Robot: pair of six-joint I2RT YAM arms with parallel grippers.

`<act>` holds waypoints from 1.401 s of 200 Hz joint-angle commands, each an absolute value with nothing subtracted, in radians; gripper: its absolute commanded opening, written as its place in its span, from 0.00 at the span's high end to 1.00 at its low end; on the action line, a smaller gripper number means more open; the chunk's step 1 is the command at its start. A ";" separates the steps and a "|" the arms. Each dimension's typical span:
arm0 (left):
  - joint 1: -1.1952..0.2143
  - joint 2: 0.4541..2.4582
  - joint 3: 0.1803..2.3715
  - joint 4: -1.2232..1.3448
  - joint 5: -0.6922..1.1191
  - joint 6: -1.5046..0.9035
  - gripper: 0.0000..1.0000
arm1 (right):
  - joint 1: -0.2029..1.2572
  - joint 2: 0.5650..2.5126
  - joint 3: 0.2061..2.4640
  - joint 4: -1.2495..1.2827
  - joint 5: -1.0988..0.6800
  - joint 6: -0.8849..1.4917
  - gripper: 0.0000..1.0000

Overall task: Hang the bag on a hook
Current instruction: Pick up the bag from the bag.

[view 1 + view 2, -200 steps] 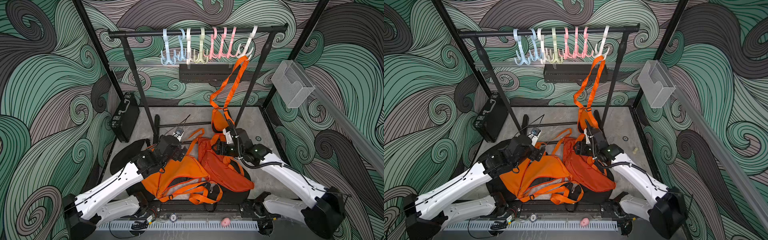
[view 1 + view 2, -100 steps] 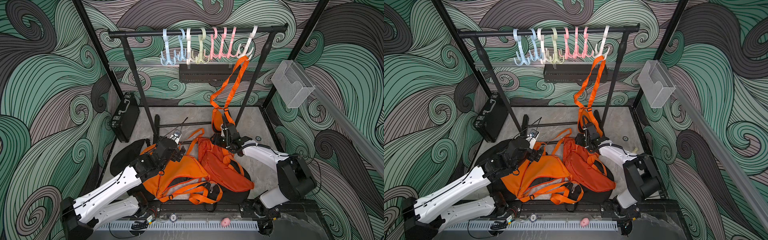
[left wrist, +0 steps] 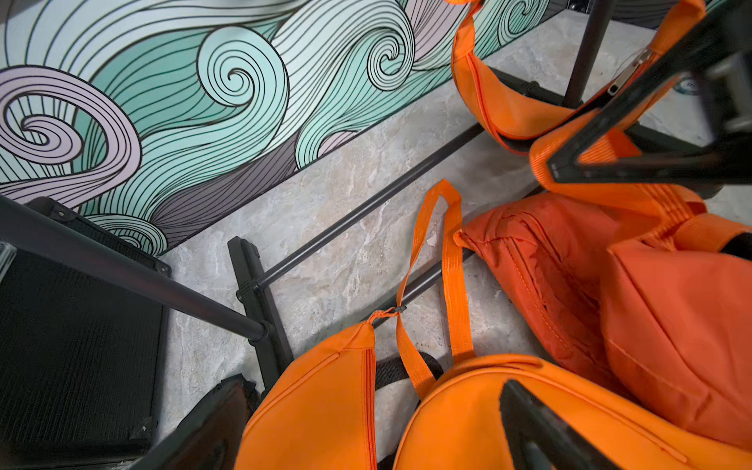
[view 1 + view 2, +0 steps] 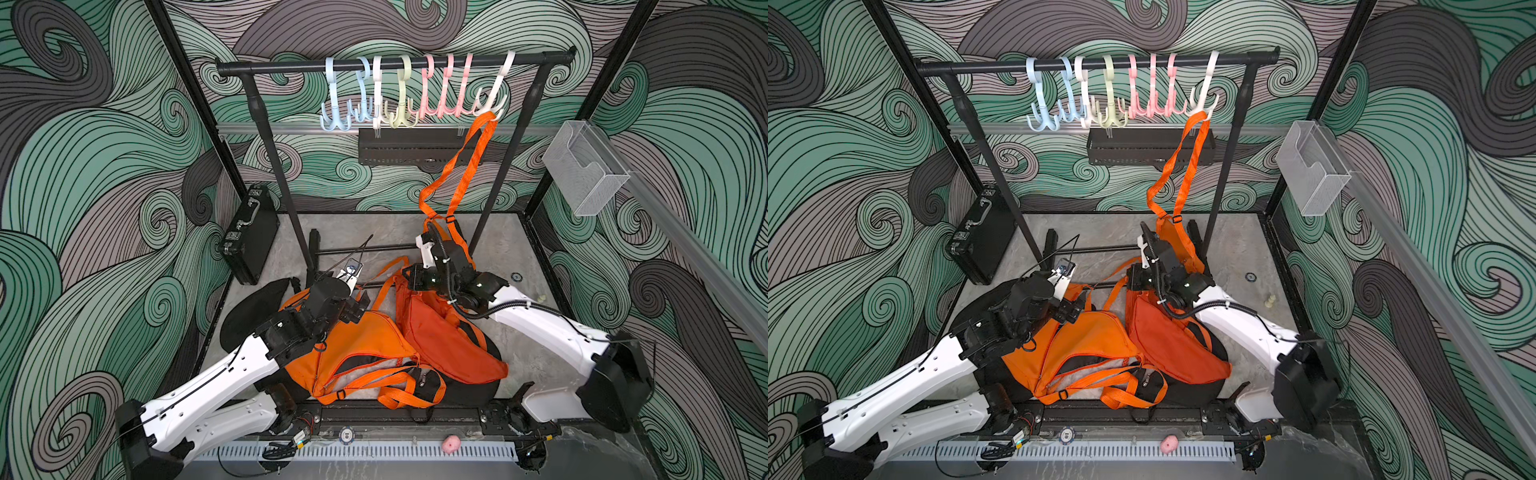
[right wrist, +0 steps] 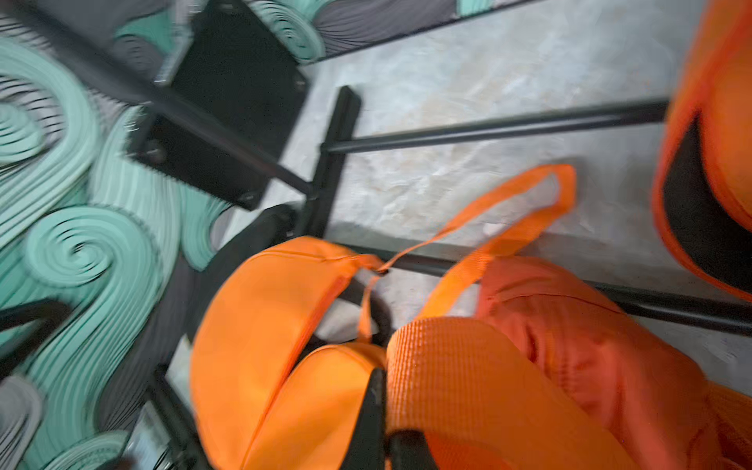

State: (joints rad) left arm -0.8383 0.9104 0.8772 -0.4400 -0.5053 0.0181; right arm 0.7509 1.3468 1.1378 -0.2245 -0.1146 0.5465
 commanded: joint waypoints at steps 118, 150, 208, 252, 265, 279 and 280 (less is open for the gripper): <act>-0.841 0.747 1.025 -0.345 -0.337 -0.001 0.02 | 0.867 1.219 1.629 -0.406 -1.001 0.436 1.00; -0.840 0.741 1.023 -0.324 -0.257 -0.048 0.01 | 0.860 1.201 1.601 -0.525 -0.926 0.356 1.00; -0.841 0.798 0.986 -0.297 0.075 -0.107 0.01 | 0.846 1.220 1.595 -0.586 -0.920 0.300 1.00; -0.842 0.687 0.887 -0.271 0.137 -0.104 0.01 | 0.812 1.210 1.570 -0.604 -0.920 0.284 1.00; -0.841 0.646 0.862 -0.289 0.119 -0.098 0.01 | 0.805 1.208 1.565 -0.605 -0.922 0.284 1.00; -0.842 0.607 0.827 -0.286 0.122 -0.103 0.01 | 0.804 1.209 1.564 -0.605 -0.929 0.282 1.00; -0.842 0.605 0.824 -0.284 0.124 -0.104 0.01 | 0.804 1.210 1.564 -0.605 -0.930 0.282 1.00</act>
State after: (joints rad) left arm -0.8383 0.6720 0.8513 -0.3050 0.0910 -0.0982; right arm 0.8120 1.2274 1.5696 -0.6067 -0.9154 0.3141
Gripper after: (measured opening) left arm 0.986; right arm 0.048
